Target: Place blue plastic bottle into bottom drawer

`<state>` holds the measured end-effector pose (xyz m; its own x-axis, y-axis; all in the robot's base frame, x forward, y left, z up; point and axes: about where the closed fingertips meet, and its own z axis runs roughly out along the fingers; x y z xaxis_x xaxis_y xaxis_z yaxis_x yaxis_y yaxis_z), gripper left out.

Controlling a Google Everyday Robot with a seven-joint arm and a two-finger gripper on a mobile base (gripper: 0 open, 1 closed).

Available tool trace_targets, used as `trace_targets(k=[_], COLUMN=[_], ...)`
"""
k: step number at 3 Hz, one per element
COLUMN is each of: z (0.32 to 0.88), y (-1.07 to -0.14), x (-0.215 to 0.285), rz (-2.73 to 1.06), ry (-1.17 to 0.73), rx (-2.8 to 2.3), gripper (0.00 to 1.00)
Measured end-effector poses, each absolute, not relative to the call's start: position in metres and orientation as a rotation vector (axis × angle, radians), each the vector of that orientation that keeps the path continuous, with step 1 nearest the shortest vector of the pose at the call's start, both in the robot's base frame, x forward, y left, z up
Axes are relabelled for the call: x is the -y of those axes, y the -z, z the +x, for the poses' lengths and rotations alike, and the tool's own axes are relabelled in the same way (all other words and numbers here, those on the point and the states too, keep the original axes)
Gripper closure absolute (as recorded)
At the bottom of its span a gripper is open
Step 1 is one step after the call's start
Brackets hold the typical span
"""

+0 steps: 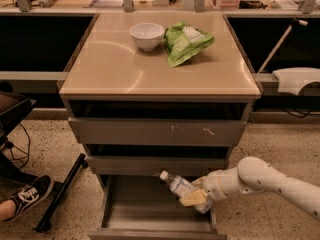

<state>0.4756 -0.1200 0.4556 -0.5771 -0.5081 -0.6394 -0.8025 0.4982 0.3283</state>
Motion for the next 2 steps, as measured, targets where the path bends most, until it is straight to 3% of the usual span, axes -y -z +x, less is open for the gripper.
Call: trace_targets(k=[1,2], z=[0.462,0.45], y=[-0.42,-0.414], x=[0.11,0.113], rz=[-1.037,-1.038], ry=[-0.935,-0.854], rx=[-2.302,-2.337], gripper=[1.0,1.0])
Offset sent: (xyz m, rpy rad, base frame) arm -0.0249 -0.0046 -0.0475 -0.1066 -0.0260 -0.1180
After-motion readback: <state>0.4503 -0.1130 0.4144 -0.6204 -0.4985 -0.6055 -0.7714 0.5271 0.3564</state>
